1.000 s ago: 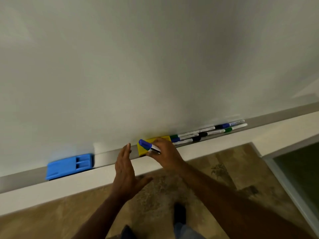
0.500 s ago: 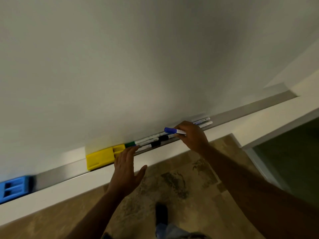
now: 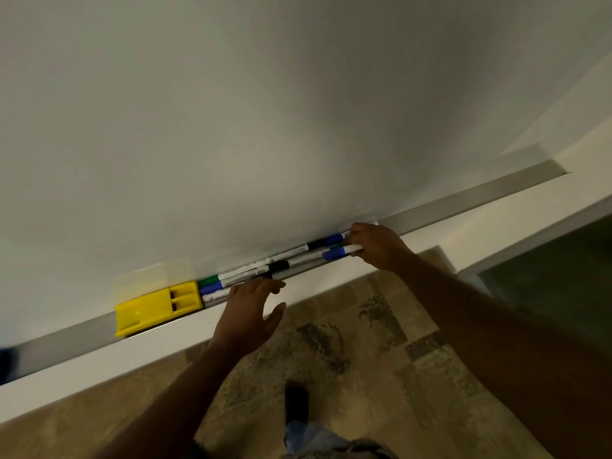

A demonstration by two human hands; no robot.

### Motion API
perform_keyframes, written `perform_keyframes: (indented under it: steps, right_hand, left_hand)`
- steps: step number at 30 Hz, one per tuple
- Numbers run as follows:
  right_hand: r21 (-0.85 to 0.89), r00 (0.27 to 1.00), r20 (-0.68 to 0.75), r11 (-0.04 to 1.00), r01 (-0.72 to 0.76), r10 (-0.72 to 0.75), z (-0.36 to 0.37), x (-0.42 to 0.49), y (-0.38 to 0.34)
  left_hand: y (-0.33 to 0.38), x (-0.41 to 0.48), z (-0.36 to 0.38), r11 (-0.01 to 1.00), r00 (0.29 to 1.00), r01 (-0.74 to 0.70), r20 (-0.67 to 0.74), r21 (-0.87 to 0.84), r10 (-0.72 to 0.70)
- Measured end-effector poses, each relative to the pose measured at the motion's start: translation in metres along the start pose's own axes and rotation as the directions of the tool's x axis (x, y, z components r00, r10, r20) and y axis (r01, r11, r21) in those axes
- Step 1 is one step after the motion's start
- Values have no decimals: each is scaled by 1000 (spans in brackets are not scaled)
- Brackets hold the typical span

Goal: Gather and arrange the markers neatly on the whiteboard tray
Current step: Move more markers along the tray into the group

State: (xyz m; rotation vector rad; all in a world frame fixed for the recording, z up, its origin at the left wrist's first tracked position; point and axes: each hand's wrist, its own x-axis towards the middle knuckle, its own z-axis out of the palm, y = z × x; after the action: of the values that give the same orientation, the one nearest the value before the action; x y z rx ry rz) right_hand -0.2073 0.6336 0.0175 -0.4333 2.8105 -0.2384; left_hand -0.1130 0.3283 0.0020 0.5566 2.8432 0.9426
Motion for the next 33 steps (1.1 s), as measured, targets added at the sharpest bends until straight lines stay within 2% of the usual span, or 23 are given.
perform_keyframes:
  steps: [13,16,18,21,23,26,27,33]
  right_hand:
    - [166,994,-98,986,-21,37,4,-2,18]
    - [345,978,-162,936,-67,130,7,-11,14]
    - [564,964,-161,821,-87,213,11,-18,1]
    - [869,937,-33,473,-145,348,22,-28,-27]
    - [960,907,83,210,-183,412,30,-34,-46]
    - [970,871,235,-164,-180,431,39,-40,-71]
    - [957,859,262,-230,-174,440,43,-40,-78]
    - [909,794,355,-380,-171,493,58,-35,-110]
  left_hand:
    - [7,15,13,1000,1000,-12,-1,-21,12]
    - [9,15,16,999,1000,22,19,-39,-21]
    - [12,15,18,997,998,49,35,-65,-47]
    - [19,19,21,979,993,117,47,-168,-110]
    - [25,23,23,950,983,181,54,-255,-173]
    - [33,30,25,896,962,271,96,-351,-254]
    - [36,31,26,888,959,282,112,-363,-259]
    - [41,35,26,894,964,266,92,-359,-250]
